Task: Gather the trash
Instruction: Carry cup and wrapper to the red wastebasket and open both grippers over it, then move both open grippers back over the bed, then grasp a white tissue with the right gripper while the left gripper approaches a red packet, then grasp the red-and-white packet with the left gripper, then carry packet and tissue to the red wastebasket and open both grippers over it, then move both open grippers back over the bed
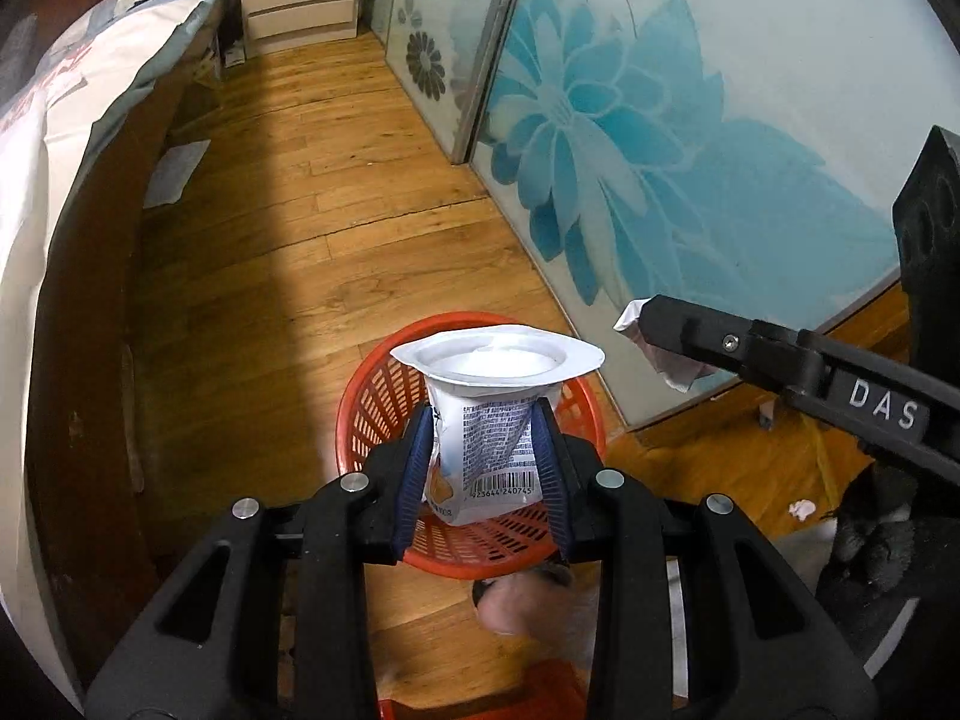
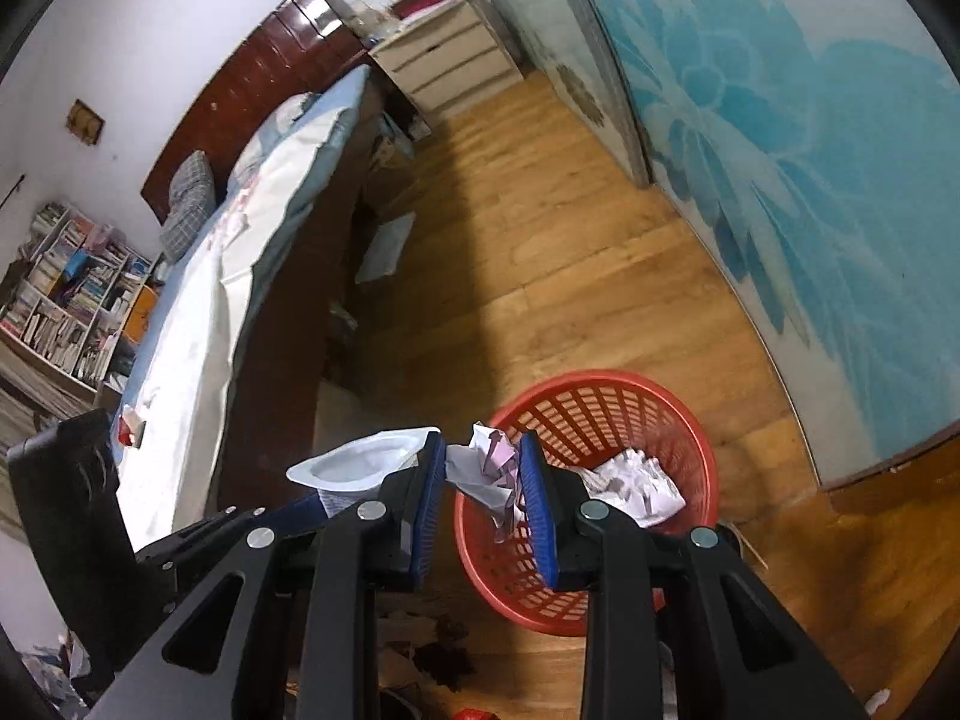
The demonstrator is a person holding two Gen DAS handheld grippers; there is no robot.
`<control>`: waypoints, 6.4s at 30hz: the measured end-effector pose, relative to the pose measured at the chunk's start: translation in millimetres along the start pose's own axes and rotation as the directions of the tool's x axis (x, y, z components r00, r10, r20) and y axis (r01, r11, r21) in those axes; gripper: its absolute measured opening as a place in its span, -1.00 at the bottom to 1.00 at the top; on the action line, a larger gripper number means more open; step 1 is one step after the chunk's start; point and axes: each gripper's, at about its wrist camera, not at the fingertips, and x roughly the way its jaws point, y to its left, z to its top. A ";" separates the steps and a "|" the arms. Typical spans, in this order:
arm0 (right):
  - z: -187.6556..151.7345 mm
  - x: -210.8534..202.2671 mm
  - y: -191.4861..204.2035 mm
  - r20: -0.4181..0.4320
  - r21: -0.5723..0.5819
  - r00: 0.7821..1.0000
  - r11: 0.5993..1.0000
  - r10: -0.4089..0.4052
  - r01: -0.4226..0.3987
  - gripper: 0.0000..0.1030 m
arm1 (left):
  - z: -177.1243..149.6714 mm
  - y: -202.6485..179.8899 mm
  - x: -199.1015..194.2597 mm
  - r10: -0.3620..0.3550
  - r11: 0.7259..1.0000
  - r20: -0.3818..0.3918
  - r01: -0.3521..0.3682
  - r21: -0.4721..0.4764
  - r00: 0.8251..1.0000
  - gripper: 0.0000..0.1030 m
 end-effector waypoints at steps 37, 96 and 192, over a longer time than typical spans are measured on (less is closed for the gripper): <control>-72.1 -41.8 207.6 0.068 -0.352 0.978 0.922 0.197 -0.161 0.09 | -144.9 244.3 -298.1 0.484 0.843 0.329 -0.332 -0.423 0.811 0.53; -122.2 110.5 409.0 -0.315 -0.543 0.917 0.746 0.244 -0.384 -0.54 | -110.3 562.5 -277.1 0.543 0.604 0.253 -0.162 -0.780 0.801 0.66; -16.4 -23.6 14.4 0.070 0.123 0.996 0.991 0.053 -0.061 0.28 | -2.2 14.3 -1.3 -0.245 0.969 0.122 0.248 -0.009 0.962 0.40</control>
